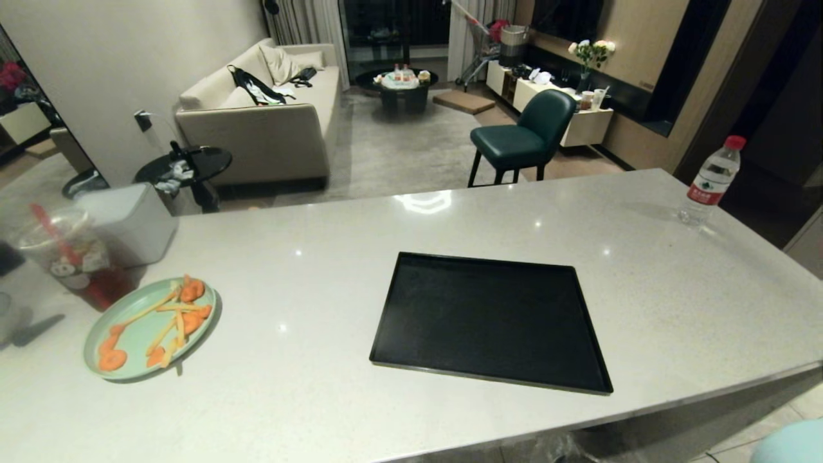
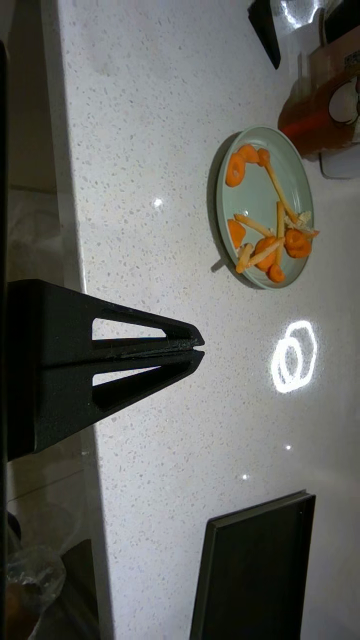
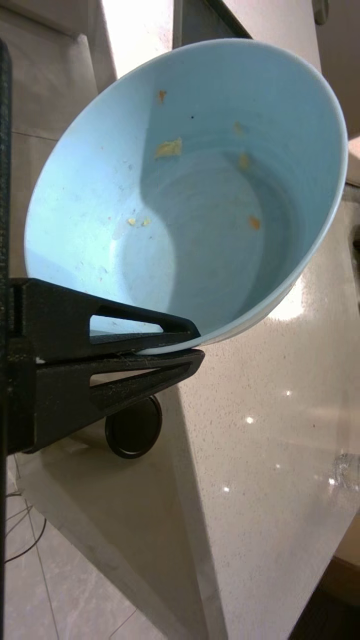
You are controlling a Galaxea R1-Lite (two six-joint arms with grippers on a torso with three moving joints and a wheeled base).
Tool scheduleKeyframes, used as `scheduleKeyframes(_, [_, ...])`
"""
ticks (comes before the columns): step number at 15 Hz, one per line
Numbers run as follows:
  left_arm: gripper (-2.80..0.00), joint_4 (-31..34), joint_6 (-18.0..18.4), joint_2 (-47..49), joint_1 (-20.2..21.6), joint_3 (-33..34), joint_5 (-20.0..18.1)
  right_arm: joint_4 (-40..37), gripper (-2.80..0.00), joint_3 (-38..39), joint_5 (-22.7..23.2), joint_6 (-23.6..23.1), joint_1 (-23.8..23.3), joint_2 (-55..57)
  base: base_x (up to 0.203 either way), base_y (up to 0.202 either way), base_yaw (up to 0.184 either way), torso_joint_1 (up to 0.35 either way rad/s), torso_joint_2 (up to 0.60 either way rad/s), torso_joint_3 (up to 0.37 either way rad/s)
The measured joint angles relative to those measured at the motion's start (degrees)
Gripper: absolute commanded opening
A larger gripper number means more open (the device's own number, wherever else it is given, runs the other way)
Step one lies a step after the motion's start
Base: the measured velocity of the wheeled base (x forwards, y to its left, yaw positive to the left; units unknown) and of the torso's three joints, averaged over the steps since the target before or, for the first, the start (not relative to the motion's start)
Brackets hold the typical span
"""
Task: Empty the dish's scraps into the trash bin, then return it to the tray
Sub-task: Put the bowl back to the table
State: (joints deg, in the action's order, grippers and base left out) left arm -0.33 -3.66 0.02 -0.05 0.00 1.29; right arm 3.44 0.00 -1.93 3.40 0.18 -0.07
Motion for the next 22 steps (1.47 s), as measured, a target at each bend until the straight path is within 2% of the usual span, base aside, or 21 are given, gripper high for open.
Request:
scheduleKeyframes(19, [-2.80, 0.0, 0.0, 0.0, 0.0, 0.0, 0.0, -0.2, -2.80, 0.0, 0.1, -1.3, 0.0, 0.0, 0.000, 0.000, 0.000, 0.000, 0.00, 0.000])
scheduleKeyframes(22, [-2.80, 0.0, 0.0, 0.0, 0.0, 0.0, 0.0, -0.4, -2.80, 0.0, 0.7, -4.1, 0.0, 0.0, 0.000, 0.000, 0.000, 0.000, 0.00, 0.000])
